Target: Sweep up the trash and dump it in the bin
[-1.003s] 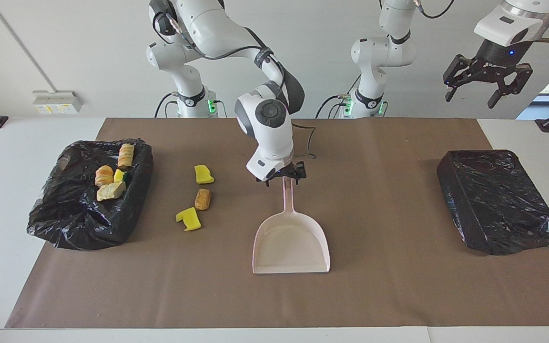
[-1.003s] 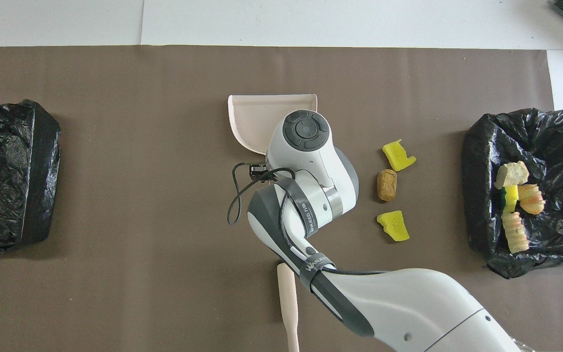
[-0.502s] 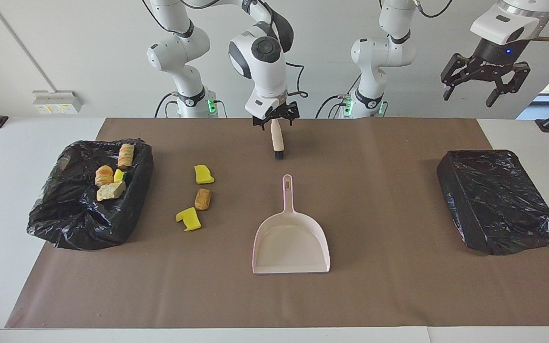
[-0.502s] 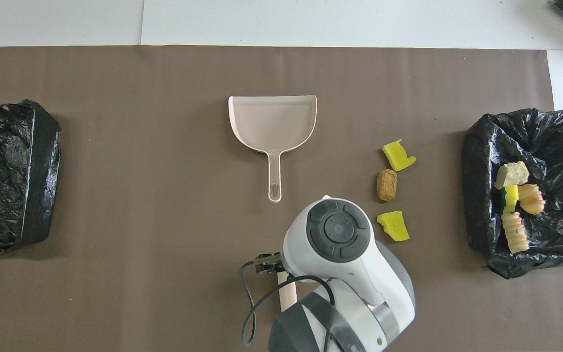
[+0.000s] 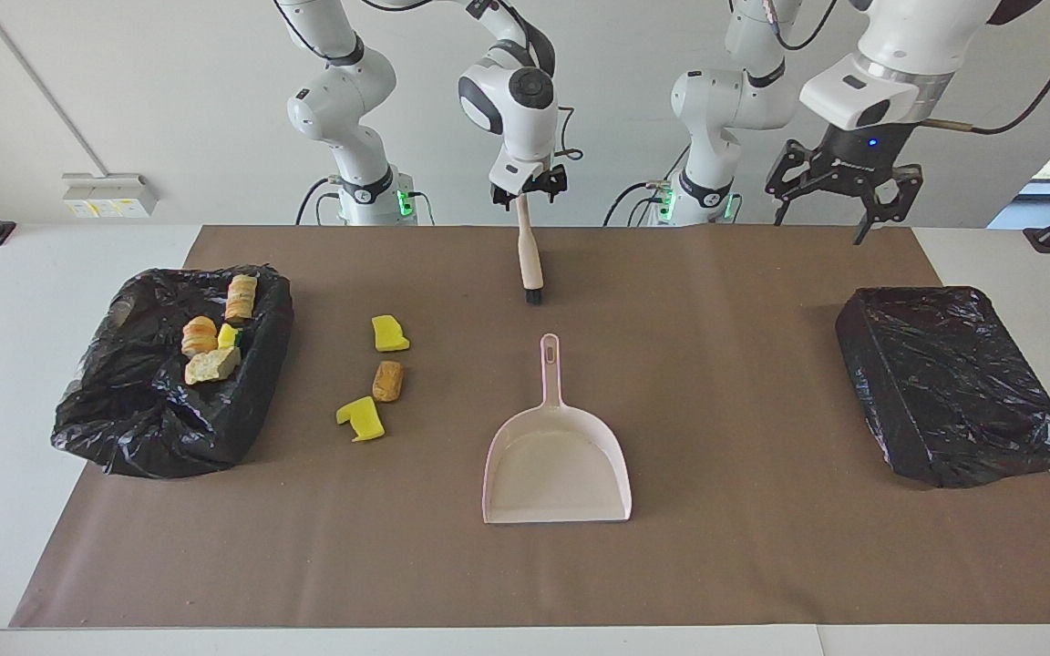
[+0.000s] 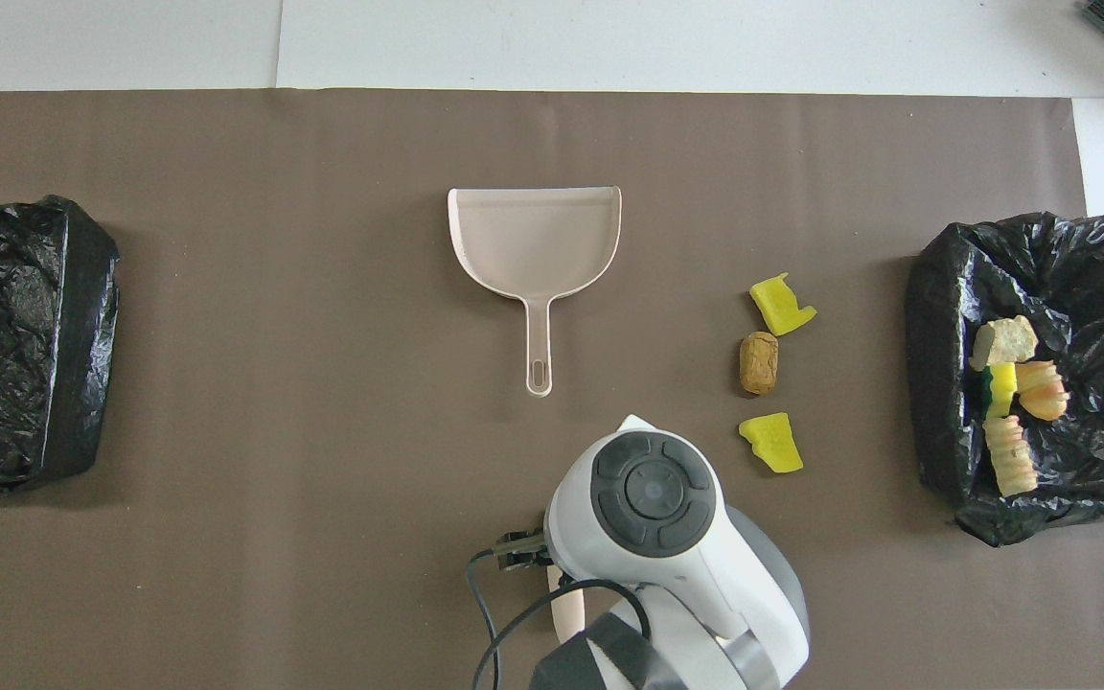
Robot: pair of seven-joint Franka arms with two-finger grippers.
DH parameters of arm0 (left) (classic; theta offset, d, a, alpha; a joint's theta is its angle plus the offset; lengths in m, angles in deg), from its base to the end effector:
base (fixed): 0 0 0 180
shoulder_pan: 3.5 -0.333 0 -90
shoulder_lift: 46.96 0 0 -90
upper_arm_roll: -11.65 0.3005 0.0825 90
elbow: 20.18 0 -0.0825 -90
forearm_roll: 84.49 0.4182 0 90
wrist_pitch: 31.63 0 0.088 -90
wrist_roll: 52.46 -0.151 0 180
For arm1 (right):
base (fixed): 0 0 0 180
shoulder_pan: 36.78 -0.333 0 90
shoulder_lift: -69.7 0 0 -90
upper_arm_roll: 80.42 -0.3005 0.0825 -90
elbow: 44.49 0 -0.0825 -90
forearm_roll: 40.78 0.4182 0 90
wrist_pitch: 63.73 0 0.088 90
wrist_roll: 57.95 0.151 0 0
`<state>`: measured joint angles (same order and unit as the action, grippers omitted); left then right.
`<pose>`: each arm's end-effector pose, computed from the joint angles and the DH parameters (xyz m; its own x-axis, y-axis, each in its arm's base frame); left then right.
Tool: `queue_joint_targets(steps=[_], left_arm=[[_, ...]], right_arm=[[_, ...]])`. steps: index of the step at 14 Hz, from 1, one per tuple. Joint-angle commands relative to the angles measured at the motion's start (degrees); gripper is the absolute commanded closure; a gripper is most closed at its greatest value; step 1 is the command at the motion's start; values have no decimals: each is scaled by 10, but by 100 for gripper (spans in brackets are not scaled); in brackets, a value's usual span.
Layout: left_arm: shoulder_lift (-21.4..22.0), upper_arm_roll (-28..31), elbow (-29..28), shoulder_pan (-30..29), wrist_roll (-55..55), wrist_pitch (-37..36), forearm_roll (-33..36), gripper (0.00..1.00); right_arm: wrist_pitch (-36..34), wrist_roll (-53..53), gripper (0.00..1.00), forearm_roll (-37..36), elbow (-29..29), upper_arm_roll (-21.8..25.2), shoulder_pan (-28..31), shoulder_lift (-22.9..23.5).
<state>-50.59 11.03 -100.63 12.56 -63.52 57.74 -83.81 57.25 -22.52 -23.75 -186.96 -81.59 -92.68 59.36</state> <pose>0.5853 -0.1733 0.6106 0.8814 -0.4641 0.0884 -0.4635 -0.8856 -0.0286 0.2256 0.3928 0.2615 0.9353 0.1961 -0.2947 0.1890 -0.9806 -0.0526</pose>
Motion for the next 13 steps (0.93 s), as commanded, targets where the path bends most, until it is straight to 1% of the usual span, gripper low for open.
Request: queue_joint_targets(steps=[1, 2, 3, 4, 5, 6, 7, 8, 9, 10, 11, 12, 13], left_arm=[[-2, 7, -64, 63, 34, 80, 11, 0], [-9, 5, -86, 77, 64, 112, 11, 0], [-17, 5, -97, 93, 87, 135, 10, 0], [-36, 7, -103, 114, 105, 151, 10, 0], [-55, 7, -103, 128, 124, 166, 10, 0], [-72, 7, -103, 144, 151, 186, 11, 0], [-97, 7, -103, 161, 181, 202, 12, 0], [-123, 7, -103, 177, 206, 231, 13, 0], [-138, 7, -104, 186, 227, 262, 13, 0], [-148, 7, -104, 189, 246, 279, 13, 0], [-156, 7, -104, 201, 260, 283, 13, 0], [-167, 5, -105, 209, 271, 291, 12, 0], [-170, 7, -120, 216, 287, 303, 12, 0]], right_arm=[[13, 0, 0, 13, -32, 2, -3, -30], [15, 0, 0, 13, -31, 2, -3, -29], [15, 0, 14, 13, -31, 3, -3, -27], [23, -2, 16, 13, -31, 3, -3, -22], [30, -2, 24, 13, -31, 3, -3, -17], [33, -2, 26, 13, -31, 3, -4, -14], [33, -2, 35, 13, -31, 3, -4, -13], [36, -9, 46, 13, -31, 3, -3, -13], [39, -18, 63, 13, -31, 3, -2, -11], [38, -32, 84, 13, -31, 3, 1, -8], [37, -37, 100, 13, -29, 4, 3, -6], [35, -41, 100, 13, -26, 4, 10, 0], [31, -42, 100, 12, -21, 4, 20, 4]])
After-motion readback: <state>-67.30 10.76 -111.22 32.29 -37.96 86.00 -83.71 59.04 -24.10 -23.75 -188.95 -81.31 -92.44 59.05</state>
